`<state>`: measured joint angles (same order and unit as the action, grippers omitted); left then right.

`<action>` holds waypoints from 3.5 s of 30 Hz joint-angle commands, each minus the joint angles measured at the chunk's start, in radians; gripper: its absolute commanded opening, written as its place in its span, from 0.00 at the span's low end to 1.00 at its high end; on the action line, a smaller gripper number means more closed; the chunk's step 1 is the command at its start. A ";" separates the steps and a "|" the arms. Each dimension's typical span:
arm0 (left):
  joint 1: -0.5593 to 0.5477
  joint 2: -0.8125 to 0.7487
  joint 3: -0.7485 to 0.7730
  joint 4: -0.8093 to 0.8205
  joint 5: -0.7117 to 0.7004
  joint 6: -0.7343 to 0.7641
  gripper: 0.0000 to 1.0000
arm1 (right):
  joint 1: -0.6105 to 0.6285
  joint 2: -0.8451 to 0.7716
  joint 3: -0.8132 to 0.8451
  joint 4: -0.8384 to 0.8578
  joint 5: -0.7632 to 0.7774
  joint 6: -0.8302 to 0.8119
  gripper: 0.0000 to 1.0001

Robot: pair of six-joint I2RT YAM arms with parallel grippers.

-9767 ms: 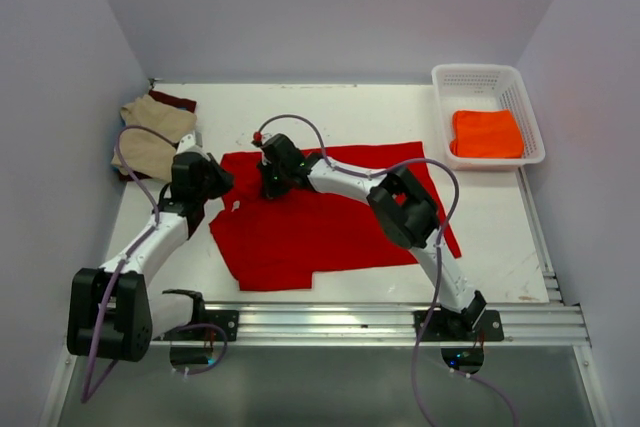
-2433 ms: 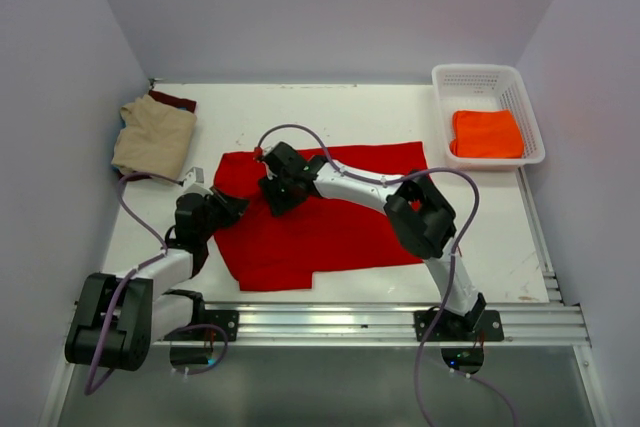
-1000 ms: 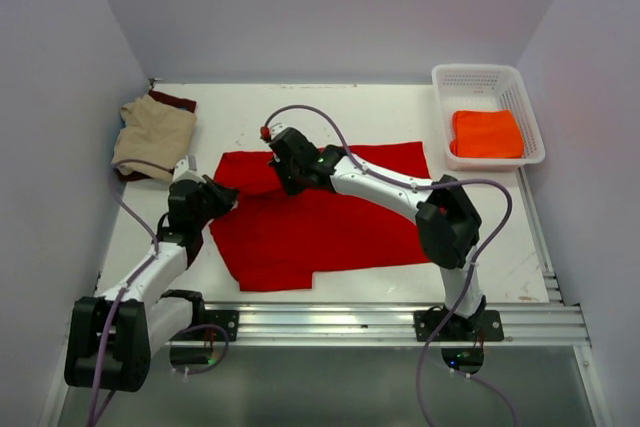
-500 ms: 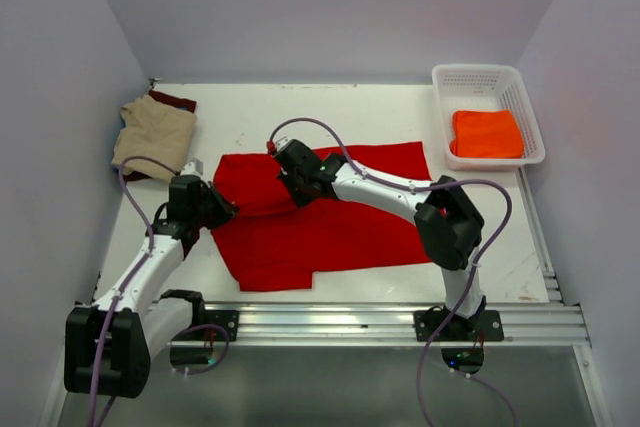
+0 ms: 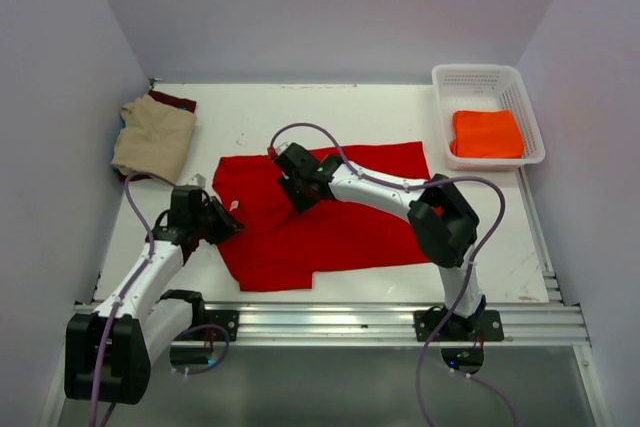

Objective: Fold and stack the t-shirts
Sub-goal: Fold the flattened tshirt in 1/3 of the way, then grap the side of the flattened tshirt closest away from the robot with both arms

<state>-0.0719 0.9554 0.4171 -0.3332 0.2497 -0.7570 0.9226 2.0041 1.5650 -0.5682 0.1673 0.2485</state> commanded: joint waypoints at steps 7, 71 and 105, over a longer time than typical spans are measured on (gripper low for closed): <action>0.009 -0.184 0.068 -0.009 -0.078 -0.007 0.67 | -0.004 -0.119 -0.046 0.001 0.075 0.005 0.84; 0.150 1.332 1.062 0.465 0.132 0.048 0.00 | -0.719 0.461 0.519 -0.087 0.113 0.095 0.00; -0.009 -0.161 -0.038 0.168 -0.185 -0.016 0.53 | -0.588 -0.850 -0.764 0.226 -0.065 0.198 0.99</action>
<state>-0.0849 0.8581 0.3836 -0.2016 0.1299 -0.7330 0.3382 1.2522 0.8101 -0.3519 0.1238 0.4202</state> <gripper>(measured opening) 0.531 0.986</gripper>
